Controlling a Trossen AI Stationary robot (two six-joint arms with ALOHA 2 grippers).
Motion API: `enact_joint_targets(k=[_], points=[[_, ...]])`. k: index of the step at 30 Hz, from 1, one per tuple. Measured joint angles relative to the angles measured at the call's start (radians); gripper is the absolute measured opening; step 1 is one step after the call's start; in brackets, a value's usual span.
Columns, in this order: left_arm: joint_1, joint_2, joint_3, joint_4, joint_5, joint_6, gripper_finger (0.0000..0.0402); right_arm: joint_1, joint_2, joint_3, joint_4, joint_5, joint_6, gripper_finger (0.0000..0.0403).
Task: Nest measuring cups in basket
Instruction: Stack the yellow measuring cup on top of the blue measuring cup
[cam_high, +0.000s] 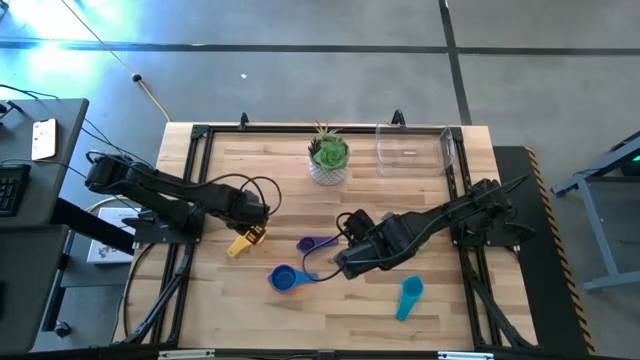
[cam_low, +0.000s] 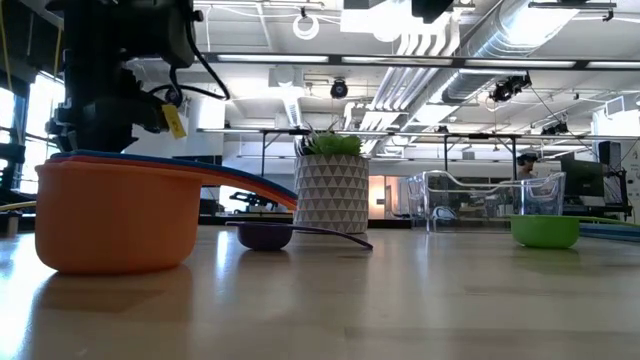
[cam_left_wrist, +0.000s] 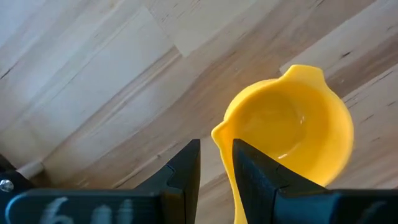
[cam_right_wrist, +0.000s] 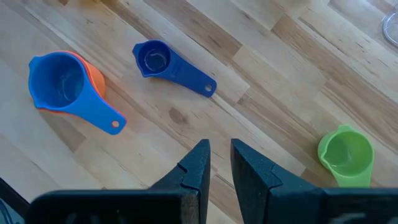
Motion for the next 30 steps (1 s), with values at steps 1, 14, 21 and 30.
enact_joint_targets(k=[1,14,21,30], points=[[0.000,0.000,-0.010,0.002,0.000,0.000,0.0085,0.000,0.000,0.000,0.000,0.000,0.000,0.0055],[0.002,0.001,-0.082,0.047,0.027,-0.012,0.0084,0.000,0.000,0.000,0.000,0.000,0.000,0.0055],[0.002,-0.001,-0.081,0.074,0.030,0.035,0.0027,0.000,0.000,0.000,0.000,0.000,0.000,0.0055],[-0.003,0.000,-0.067,0.126,0.081,0.097,0.0019,0.000,0.000,0.000,0.000,0.000,0.000,0.0055]])
